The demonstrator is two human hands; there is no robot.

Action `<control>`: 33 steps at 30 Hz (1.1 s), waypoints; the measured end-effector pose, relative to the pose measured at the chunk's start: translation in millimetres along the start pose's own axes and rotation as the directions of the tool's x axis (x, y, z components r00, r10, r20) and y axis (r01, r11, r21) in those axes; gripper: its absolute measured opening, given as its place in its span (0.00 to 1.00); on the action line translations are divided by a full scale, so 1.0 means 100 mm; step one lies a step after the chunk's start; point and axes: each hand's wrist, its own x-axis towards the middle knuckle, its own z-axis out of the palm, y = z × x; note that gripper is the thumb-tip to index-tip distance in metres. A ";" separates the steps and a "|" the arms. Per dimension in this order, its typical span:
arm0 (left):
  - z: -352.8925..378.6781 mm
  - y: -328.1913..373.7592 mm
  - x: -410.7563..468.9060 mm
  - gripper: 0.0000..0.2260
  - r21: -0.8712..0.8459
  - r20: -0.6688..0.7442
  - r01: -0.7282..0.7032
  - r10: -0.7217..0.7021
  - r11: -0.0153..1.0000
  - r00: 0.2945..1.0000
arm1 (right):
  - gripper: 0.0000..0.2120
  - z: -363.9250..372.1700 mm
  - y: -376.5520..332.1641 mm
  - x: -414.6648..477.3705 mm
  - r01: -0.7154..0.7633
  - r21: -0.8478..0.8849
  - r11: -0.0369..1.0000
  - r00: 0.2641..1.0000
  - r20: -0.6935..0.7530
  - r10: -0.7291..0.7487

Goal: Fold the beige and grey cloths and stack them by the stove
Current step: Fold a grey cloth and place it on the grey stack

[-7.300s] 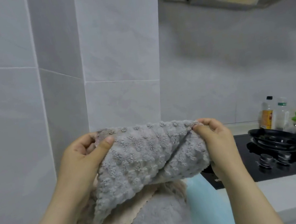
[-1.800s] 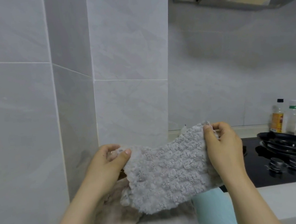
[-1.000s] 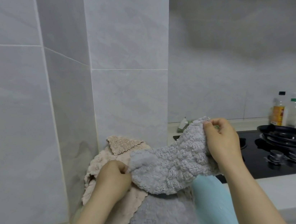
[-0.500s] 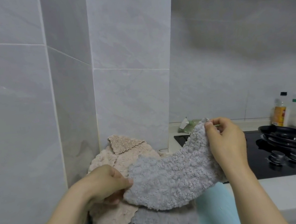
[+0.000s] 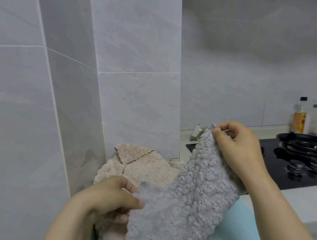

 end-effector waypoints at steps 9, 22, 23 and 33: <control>0.03 -0.08 0.09 0.16 0.076 -0.174 0.006 0.008 0.997 0.985 | 0.07 0.06 0.03 -0.04 0.021 -0.203 0.979 0.984 0.176 0.016; 0.31 -0.16 0.31 0.05 0.295 -0.473 -0.295 0.407 0.909 0.781 | 0.07 -0.05 0.14 0.02 -0.020 -0.264 0.964 0.986 0.154 0.062; 0.31 -0.19 0.32 0.05 0.297 -0.476 -0.276 0.392 0.914 0.787 | 0.07 -0.05 0.15 0.02 -0.024 -0.272 0.962 0.985 0.159 0.069; 0.20 -0.20 0.31 0.12 0.229 -0.308 -0.180 0.246 0.957 0.919 | 0.07 -0.06 0.14 0.03 -0.026 -0.172 0.985 0.994 0.104 0.045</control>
